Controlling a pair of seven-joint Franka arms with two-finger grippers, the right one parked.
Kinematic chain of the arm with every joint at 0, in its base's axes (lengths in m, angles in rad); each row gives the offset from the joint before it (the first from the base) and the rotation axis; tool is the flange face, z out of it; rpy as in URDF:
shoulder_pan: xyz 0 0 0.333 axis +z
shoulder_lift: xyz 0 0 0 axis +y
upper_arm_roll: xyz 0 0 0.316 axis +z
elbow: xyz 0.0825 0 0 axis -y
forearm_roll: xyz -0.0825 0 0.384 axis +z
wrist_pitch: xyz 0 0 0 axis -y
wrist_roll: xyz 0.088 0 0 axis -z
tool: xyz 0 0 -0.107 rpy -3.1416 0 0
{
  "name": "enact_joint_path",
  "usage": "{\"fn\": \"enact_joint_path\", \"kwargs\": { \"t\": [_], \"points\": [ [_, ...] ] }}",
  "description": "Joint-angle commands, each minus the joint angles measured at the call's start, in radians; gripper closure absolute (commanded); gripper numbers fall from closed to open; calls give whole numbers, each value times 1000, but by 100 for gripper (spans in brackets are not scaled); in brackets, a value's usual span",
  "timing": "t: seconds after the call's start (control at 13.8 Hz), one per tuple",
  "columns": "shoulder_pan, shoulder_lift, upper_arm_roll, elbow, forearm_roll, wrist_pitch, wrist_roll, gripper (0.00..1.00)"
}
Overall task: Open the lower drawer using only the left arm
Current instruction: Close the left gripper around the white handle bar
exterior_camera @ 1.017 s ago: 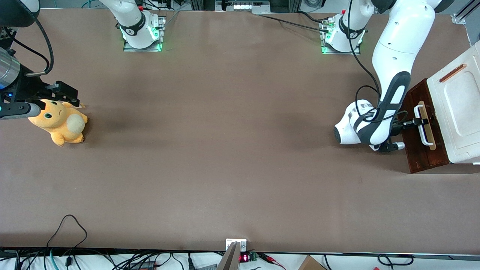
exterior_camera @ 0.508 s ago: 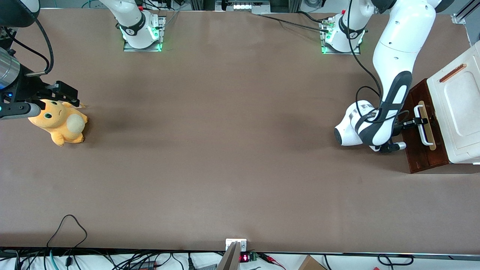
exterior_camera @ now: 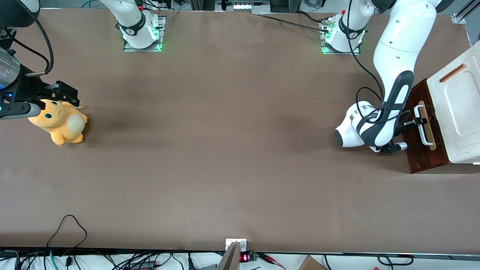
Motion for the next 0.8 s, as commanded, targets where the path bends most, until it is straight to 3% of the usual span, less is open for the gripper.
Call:
{"fn": "enact_joint_path", "kwargs": {
  "t": [0.0, 0.73],
  "points": [
    [3, -16, -1, 4, -15, -7, 4, 79],
    [8, -15, -1, 25, -4, -4, 8, 79]
  ]
}}
